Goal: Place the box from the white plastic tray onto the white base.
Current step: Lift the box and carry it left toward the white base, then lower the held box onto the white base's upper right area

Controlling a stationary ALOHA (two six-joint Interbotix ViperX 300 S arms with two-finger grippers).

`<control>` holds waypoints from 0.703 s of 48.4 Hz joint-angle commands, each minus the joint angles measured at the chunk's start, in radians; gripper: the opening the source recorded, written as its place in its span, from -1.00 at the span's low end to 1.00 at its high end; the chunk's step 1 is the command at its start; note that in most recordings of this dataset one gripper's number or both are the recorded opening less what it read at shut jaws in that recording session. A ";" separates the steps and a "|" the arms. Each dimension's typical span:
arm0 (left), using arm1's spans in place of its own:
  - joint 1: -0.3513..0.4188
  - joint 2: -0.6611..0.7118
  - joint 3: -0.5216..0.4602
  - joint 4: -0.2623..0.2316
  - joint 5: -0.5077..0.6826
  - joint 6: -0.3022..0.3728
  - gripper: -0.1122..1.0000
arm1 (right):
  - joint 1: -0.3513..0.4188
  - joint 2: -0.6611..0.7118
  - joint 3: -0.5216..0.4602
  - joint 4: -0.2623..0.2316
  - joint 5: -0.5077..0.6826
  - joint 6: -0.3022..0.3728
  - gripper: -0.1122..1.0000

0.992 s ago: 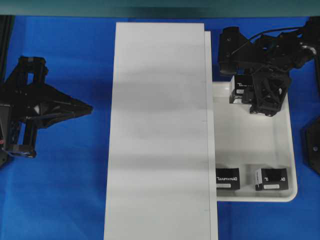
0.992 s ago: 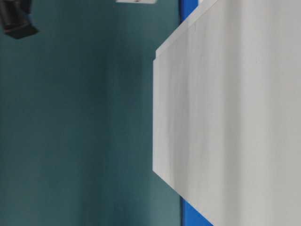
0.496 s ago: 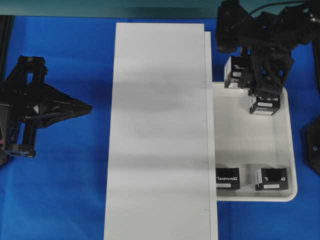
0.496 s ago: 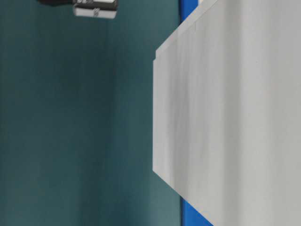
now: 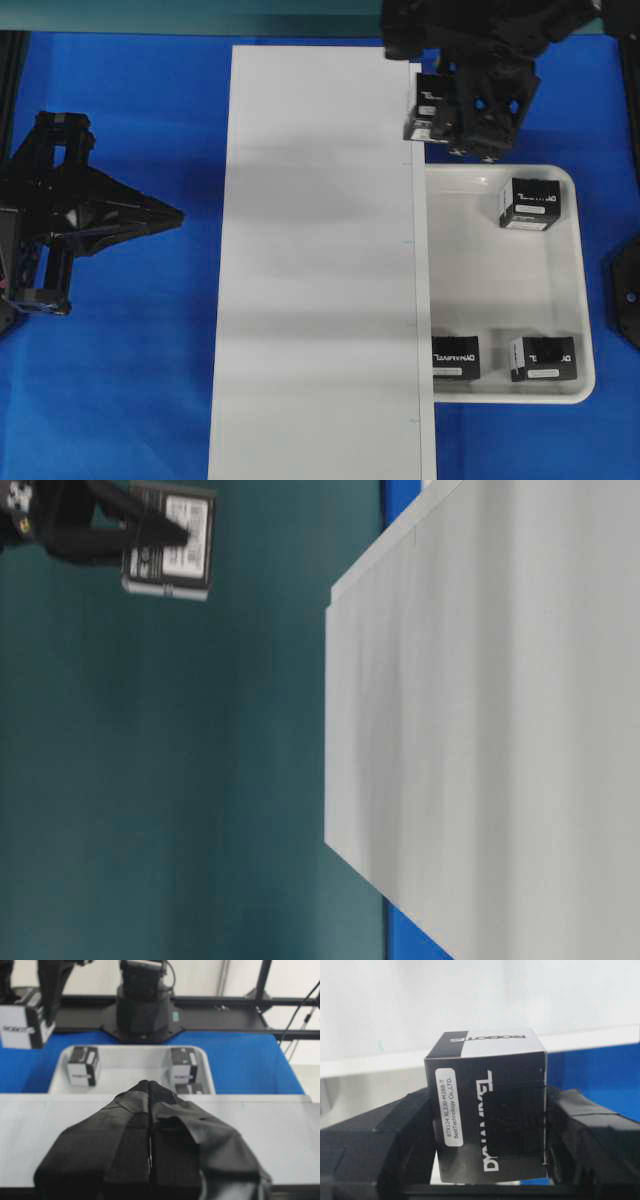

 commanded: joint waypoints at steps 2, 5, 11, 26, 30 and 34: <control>0.002 -0.003 -0.031 0.003 -0.005 -0.002 -0.93 | -0.006 0.044 -0.040 -0.002 0.000 -0.011 0.28; 0.002 -0.003 -0.031 0.002 -0.005 -0.002 -0.93 | -0.006 0.069 -0.046 -0.002 0.000 -0.020 0.28; 0.002 -0.003 -0.031 0.002 -0.005 -0.002 -0.93 | -0.006 0.117 -0.049 -0.009 -0.011 -0.044 0.28; 0.002 -0.003 -0.029 0.002 -0.003 -0.002 -0.93 | -0.006 0.201 -0.034 -0.021 -0.077 -0.064 0.28; 0.002 -0.003 -0.029 0.002 0.002 -0.002 -0.93 | -0.006 0.212 -0.023 -0.021 -0.101 -0.066 0.28; 0.000 -0.003 -0.029 0.002 0.005 -0.002 -0.93 | -0.006 0.221 -0.011 -0.020 -0.123 -0.066 0.28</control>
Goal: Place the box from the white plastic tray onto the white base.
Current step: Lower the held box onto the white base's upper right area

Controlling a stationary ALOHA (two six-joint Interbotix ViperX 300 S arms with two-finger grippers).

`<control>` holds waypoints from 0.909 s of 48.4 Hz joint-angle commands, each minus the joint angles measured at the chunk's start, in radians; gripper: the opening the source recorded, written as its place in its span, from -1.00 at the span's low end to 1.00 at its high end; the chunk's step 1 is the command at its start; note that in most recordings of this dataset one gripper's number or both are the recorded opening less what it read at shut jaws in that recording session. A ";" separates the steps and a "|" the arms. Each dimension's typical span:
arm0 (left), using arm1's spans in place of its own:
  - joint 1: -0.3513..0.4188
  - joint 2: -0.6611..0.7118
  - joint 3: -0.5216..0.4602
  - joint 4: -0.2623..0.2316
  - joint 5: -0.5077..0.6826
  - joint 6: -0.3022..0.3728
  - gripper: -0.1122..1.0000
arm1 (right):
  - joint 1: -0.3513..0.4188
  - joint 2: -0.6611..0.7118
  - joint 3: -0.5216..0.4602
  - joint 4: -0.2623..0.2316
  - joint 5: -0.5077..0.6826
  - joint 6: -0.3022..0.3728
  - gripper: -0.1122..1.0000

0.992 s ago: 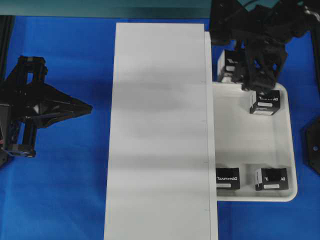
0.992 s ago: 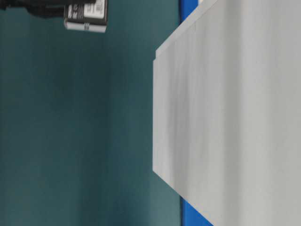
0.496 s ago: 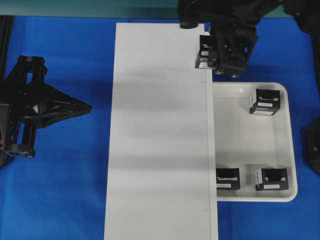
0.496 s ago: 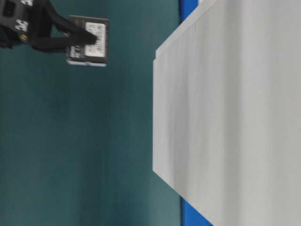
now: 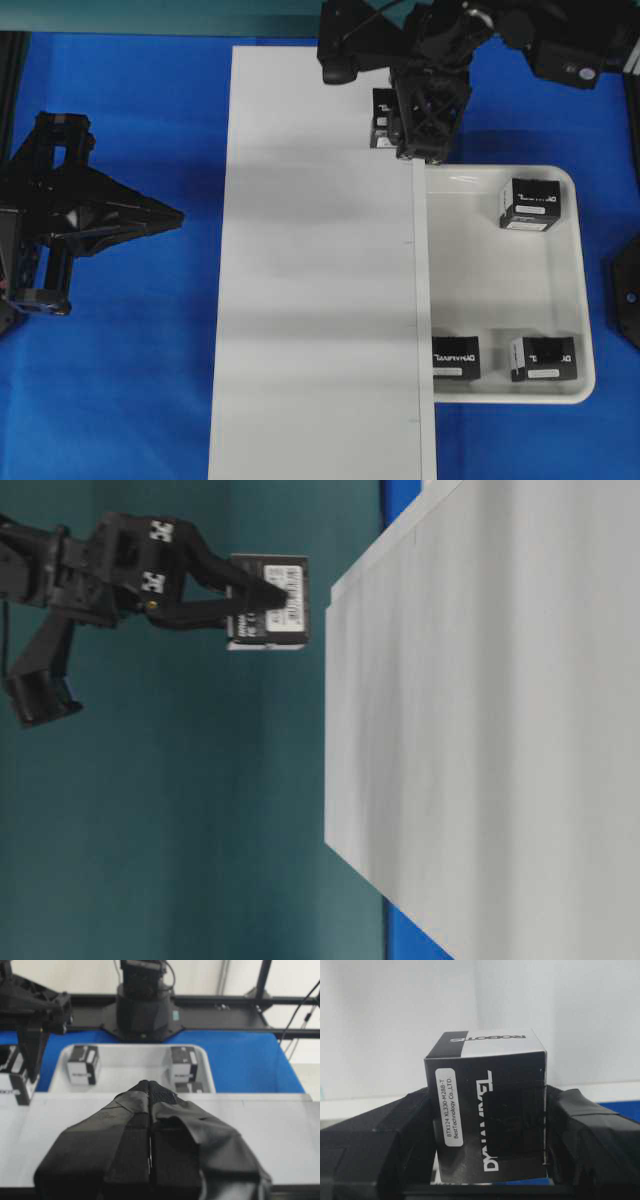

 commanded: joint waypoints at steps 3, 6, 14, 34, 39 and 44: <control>-0.002 -0.002 -0.029 0.003 0.000 -0.002 -0.93 | 0.006 0.020 0.012 -0.002 -0.034 -0.002 0.28; -0.003 -0.002 -0.029 0.002 0.000 -0.002 -0.93 | 0.006 0.025 0.015 -0.002 -0.040 -0.002 0.28; -0.003 -0.002 -0.029 0.002 0.000 -0.002 -0.93 | 0.011 0.034 0.028 -0.002 -0.060 -0.002 0.28; -0.003 -0.002 -0.029 0.002 0.014 -0.002 -0.93 | 0.018 0.060 0.061 0.000 -0.118 0.000 0.28; -0.003 -0.002 -0.029 0.002 0.014 -0.002 -0.93 | 0.020 0.060 0.074 0.000 -0.135 0.000 0.28; -0.003 -0.002 -0.029 0.002 0.014 -0.002 -0.93 | 0.020 0.060 0.081 0.000 -0.144 0.000 0.28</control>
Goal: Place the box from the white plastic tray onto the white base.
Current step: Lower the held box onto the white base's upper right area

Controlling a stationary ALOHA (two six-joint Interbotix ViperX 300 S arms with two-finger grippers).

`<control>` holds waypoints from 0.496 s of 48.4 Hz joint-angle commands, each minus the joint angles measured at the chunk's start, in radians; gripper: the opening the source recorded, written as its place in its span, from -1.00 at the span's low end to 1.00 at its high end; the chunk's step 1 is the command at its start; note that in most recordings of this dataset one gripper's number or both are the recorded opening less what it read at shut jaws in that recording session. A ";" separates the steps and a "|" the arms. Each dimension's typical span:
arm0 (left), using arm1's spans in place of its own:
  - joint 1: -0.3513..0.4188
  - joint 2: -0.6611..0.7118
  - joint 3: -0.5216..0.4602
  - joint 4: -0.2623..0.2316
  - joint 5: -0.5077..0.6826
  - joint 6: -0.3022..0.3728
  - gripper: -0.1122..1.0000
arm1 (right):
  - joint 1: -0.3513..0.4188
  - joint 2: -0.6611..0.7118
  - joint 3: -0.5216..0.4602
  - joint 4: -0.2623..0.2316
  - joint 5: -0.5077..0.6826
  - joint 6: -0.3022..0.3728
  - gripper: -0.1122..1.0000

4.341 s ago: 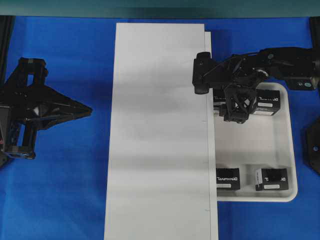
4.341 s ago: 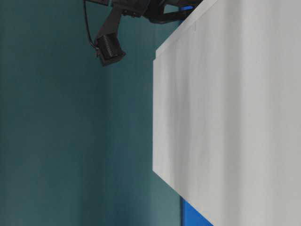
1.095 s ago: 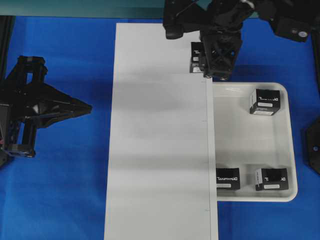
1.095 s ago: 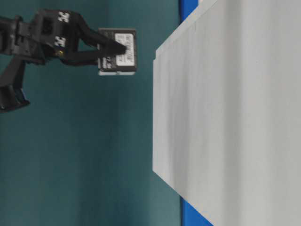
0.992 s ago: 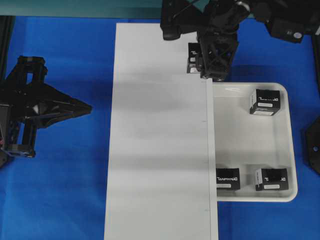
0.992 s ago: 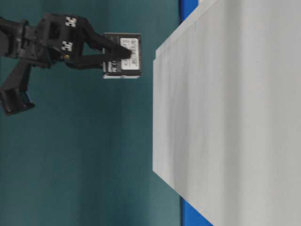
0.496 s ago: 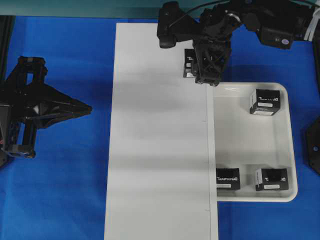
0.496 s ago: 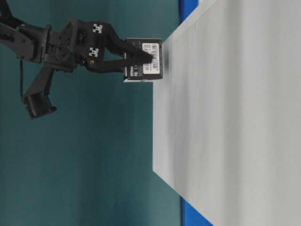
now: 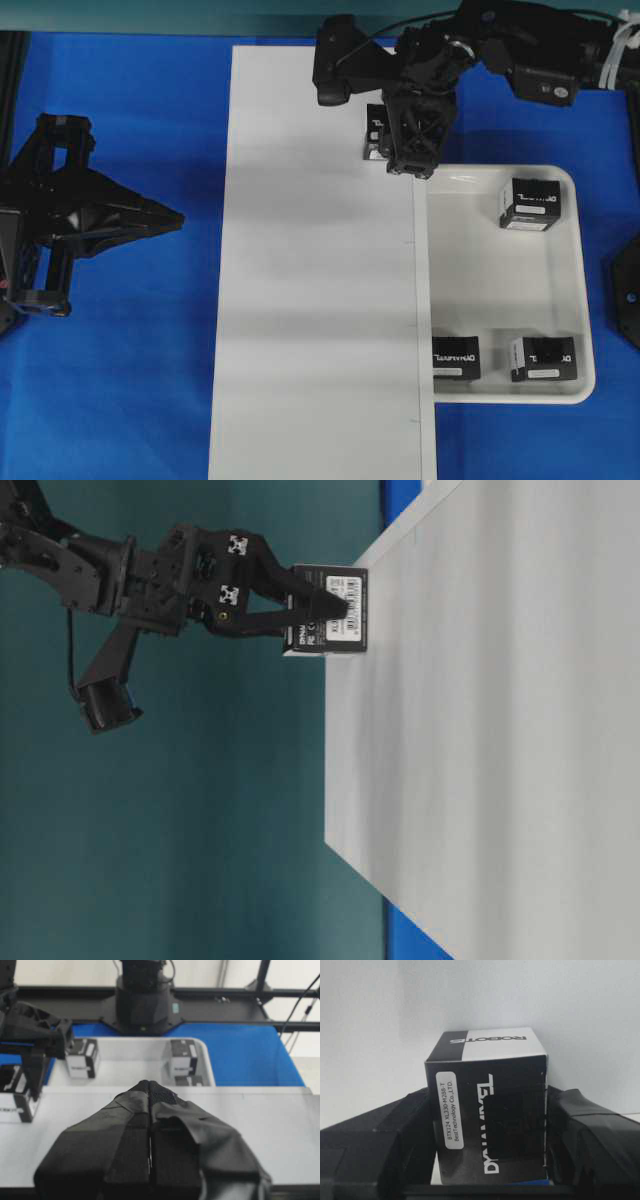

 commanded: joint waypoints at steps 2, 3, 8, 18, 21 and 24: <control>-0.003 -0.003 -0.029 0.002 -0.005 -0.002 -0.93 | 0.015 0.012 0.009 0.000 -0.014 0.000 0.28; -0.002 -0.005 -0.029 0.002 -0.005 -0.002 -0.93 | 0.015 0.012 0.011 0.000 -0.014 -0.002 0.28; -0.002 -0.003 -0.029 0.002 -0.005 -0.002 -0.93 | 0.015 0.012 0.011 0.000 -0.017 0.002 0.28; -0.002 -0.003 -0.029 0.002 -0.005 -0.002 -0.93 | 0.015 0.012 0.009 0.000 -0.012 0.000 0.28; -0.002 -0.003 -0.029 0.002 -0.005 -0.002 -0.93 | 0.015 0.012 0.009 0.000 -0.012 0.003 0.27; -0.002 -0.003 -0.029 0.002 -0.005 -0.002 -0.93 | 0.015 0.012 0.011 0.000 -0.015 0.009 0.27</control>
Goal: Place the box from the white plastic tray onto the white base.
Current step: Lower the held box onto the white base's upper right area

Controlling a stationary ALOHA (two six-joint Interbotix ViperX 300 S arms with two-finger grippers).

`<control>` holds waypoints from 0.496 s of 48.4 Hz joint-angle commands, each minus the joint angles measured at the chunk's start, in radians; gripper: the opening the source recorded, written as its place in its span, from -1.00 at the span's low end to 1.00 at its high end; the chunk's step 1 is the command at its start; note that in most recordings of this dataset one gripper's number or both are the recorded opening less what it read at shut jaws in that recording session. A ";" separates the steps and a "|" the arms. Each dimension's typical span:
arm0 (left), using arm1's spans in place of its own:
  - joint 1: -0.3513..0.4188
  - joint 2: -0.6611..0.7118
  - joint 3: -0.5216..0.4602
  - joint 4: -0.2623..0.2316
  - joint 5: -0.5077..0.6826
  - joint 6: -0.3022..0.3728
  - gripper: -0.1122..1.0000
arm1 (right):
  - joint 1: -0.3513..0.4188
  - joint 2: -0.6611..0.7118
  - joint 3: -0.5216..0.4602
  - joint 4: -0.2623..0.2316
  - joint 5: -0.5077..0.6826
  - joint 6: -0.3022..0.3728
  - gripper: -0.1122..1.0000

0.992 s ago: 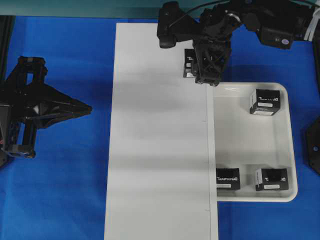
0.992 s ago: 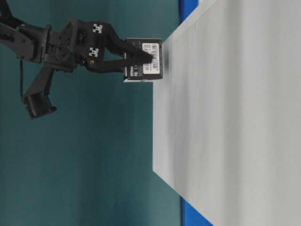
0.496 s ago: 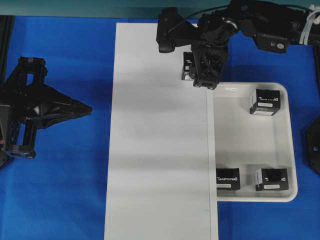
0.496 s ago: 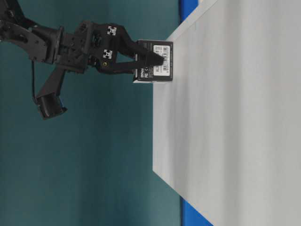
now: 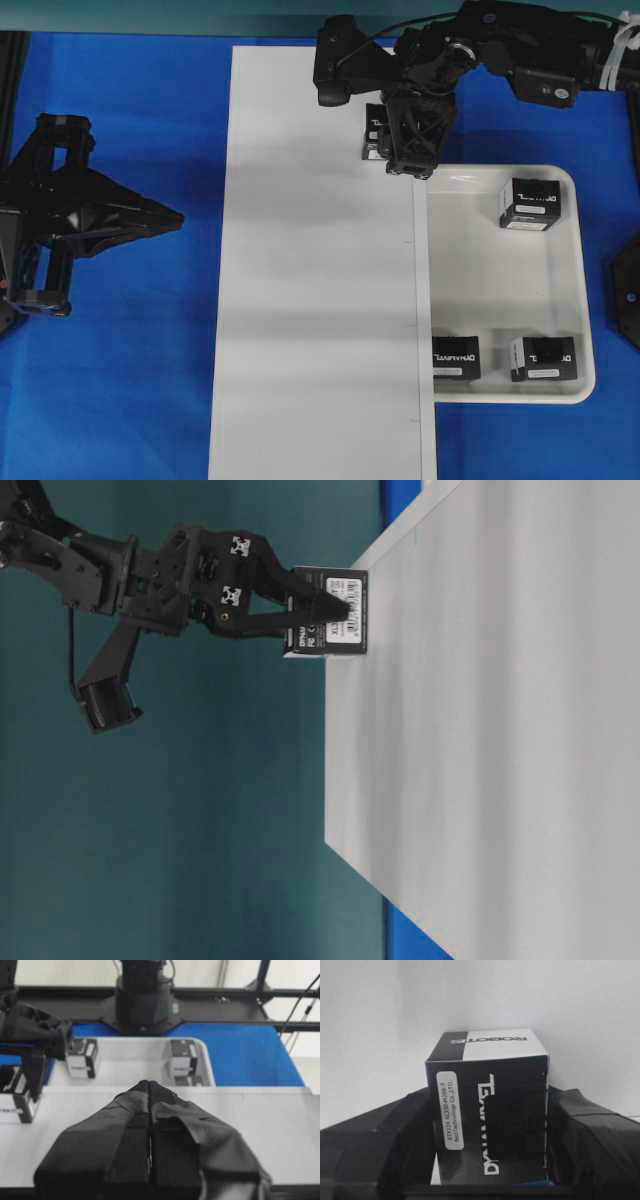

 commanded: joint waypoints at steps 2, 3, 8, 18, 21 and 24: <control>-0.002 -0.002 -0.029 0.002 -0.006 -0.002 -0.93 | 0.014 0.012 0.005 0.000 -0.006 0.008 0.27; -0.002 -0.002 -0.029 0.002 -0.006 -0.002 -0.93 | 0.014 0.012 0.005 0.000 -0.008 0.008 0.27; -0.002 -0.002 -0.029 0.002 -0.006 -0.002 -0.93 | 0.015 0.012 0.005 0.000 -0.008 0.006 0.67; -0.002 -0.003 -0.029 0.002 -0.006 -0.002 -0.93 | 0.017 0.012 0.005 0.000 -0.009 0.002 0.99; -0.002 -0.005 -0.028 0.003 -0.005 -0.002 -0.93 | 0.017 0.012 0.003 0.000 -0.011 0.002 0.99; 0.000 -0.003 -0.028 0.002 -0.005 -0.002 -0.93 | 0.017 0.012 0.003 0.000 -0.011 0.003 0.99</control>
